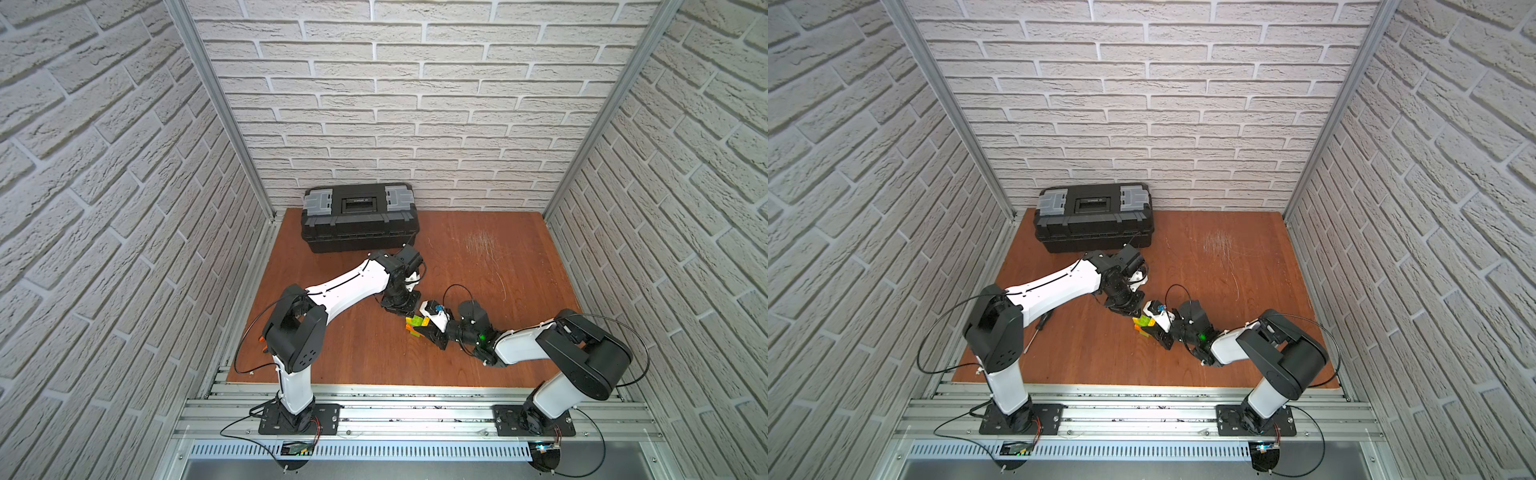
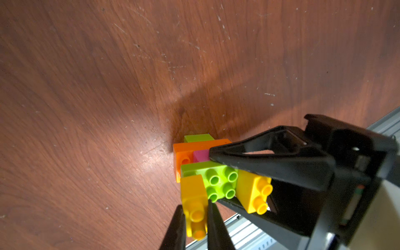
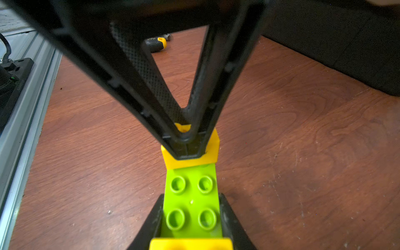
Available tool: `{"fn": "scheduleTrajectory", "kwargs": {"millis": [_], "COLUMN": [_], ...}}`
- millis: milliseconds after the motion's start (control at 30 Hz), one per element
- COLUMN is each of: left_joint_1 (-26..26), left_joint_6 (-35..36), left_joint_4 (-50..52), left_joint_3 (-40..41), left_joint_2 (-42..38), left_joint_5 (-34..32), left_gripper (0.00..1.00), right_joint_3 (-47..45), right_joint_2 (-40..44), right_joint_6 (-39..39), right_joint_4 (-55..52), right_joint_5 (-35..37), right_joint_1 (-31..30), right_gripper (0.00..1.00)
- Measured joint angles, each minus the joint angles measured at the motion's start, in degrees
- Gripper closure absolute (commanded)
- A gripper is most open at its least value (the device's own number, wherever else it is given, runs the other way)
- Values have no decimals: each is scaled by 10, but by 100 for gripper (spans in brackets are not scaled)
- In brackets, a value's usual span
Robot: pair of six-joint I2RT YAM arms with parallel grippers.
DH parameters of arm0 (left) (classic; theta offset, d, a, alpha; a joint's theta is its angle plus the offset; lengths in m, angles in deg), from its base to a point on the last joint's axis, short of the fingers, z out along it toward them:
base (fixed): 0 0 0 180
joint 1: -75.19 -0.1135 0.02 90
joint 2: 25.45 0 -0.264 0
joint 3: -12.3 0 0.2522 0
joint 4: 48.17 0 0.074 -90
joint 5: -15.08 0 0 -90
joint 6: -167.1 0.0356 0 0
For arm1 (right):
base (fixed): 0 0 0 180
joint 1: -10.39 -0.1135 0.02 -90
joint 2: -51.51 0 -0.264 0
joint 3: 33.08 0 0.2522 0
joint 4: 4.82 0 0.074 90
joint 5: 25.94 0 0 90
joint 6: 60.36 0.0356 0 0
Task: Assemble a carrot with lego
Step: Assemble the lego brick with the lego brick.
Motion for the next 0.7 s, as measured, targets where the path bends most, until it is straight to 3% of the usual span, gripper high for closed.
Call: {"fn": "scheduleTrajectory", "kwargs": {"millis": [700], "left_joint_1": [15], "left_joint_6": [12], "left_joint_4": [14], "left_joint_3": [-16], "left_joint_2": [12], "left_joint_5": [-21], "left_gripper": [100], "right_joint_3": [0], "right_joint_2": [0], "right_joint_6": [-1], "right_joint_4": [0], "right_joint_5": [-1], "right_joint_1": [0], "right_gripper": [89]}}
